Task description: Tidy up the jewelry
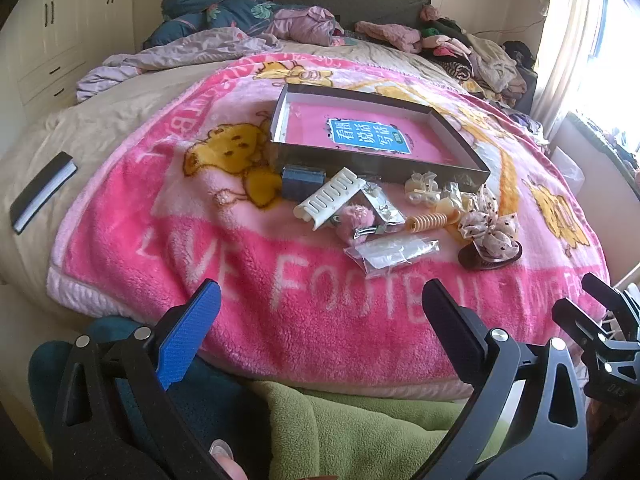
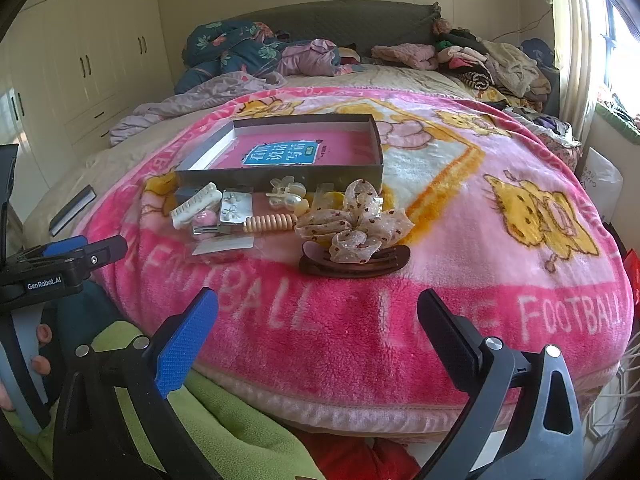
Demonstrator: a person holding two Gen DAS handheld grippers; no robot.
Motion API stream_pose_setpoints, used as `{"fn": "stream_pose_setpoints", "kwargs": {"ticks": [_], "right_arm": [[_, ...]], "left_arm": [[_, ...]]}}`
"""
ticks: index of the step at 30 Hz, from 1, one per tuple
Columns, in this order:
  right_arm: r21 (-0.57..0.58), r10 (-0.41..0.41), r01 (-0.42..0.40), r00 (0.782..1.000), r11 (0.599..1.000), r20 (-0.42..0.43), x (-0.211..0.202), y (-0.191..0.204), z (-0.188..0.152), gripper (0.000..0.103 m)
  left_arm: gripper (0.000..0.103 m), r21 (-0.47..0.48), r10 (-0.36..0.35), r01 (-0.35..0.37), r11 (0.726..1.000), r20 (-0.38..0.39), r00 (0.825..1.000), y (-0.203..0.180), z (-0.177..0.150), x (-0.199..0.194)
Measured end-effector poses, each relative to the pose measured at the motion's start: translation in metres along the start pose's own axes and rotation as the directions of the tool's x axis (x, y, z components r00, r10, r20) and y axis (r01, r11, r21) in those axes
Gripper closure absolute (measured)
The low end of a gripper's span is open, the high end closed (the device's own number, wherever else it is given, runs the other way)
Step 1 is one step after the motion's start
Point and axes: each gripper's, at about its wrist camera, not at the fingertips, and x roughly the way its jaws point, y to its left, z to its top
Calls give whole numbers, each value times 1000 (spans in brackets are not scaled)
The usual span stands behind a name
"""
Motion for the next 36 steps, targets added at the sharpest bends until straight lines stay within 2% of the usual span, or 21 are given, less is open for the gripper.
{"fn": "stream_pose_setpoints", "kwargs": {"ticks": [36], "right_arm": [[1, 5, -5, 1000, 1000, 2, 0, -1, 0, 6]], "left_arm": [[11, 10, 10, -10, 1000, 11, 1000, -2, -1, -1]]}}
